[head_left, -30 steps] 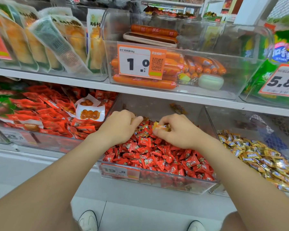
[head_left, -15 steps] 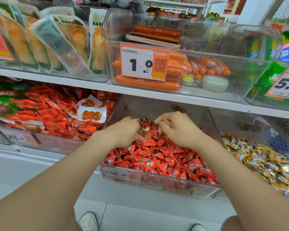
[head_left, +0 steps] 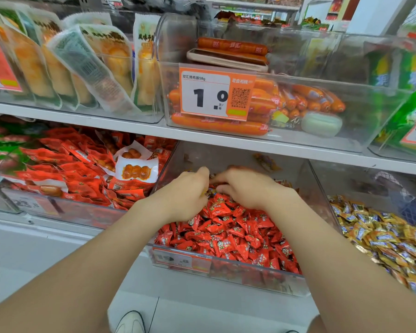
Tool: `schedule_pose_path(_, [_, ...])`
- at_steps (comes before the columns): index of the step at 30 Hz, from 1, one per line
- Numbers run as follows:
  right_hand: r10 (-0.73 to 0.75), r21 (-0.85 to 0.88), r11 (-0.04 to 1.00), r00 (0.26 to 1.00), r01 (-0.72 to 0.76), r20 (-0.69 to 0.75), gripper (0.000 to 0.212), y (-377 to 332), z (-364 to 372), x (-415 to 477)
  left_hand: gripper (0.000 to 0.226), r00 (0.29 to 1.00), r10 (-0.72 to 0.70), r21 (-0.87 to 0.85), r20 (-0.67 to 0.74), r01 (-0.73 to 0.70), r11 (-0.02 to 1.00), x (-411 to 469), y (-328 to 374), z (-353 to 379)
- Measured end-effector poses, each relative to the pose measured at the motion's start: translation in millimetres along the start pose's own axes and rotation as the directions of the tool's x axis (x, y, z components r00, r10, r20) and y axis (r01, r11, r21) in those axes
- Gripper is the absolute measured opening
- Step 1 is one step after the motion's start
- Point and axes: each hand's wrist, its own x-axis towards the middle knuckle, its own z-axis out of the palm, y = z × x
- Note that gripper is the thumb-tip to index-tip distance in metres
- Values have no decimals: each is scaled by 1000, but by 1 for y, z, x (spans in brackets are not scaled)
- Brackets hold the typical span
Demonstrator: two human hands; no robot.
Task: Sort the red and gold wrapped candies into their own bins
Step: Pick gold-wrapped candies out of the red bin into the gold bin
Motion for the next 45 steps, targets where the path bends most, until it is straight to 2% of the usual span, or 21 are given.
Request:
schedule_pose_path(3, [15,-7,1000,997,-15,82,19,-4,4,8,5,995,-49,-17,-92,48,999,7,-3,2])
schedule_pose_path(5, [44,6,999,997,-44,57,13,-2,7,9,13,994,-82,31,-68,85,996,13,-4,7])
schedule_pose_path(7, [54,57,997,998,-55,17,17,0,9,5,22,994,-98,124,41,93,988,18,-5,13])
schedule_pose_path(9, [66,116,991,997,-61,-46,20,5,9,-1,21,988,-108,194,113,85,977,22,-4,15])
schedule_pose_path(12, [95,150,986,983,-71,-159,29,16,6,-8,6,991,-108,179,74,94,979,28,-3,16])
schedule_pose_path(14, [107,153,985,979,-81,-174,34,21,2,-14,11,992,-117,164,53,107,981,29,-5,17])
schedule_pose_path(18, [169,52,985,980,-165,-106,40,25,0,-22,13,986,-149,190,77,133,973,28,-10,19])
schedule_pose_path(23, [181,-135,969,968,-205,-173,27,19,-4,-32,42,972,-200,190,122,175,966,28,-10,16])
schedule_pose_path(26, [35,-31,999,967,-45,-251,31,2,-10,-39,39,970,-226,179,85,208,962,29,-9,16])
schedule_pose_path(29, [-72,81,993,977,90,-201,25,-16,-2,-41,18,974,-223,174,32,215,961,30,-7,16])
schedule_pose_path(30, [-71,55,995,981,82,-179,24,-17,0,-41,14,976,-218,160,9,213,964,29,-6,15])
schedule_pose_path(33, [-53,-43,998,993,49,-102,25,-9,-2,-39,25,972,-213,66,-97,220,973,27,-4,8])
schedule_pose_path(37, [-33,26,999,994,30,104,33,-6,-2,-34,42,938,-240,-25,-251,241,970,21,2,0])
schedule_pose_path(39, [-18,69,998,998,13,66,25,-6,1,-32,46,937,-242,-53,-254,236,970,19,3,1])
schedule_pose_path(42, [26,238,971,999,-14,-47,15,-1,-4,-37,36,943,-232,-56,-239,225,973,21,4,4])
schedule_pose_path(45, [169,298,946,979,-130,-112,32,12,-15,-47,10,944,-232,-67,-235,223,973,30,2,8])
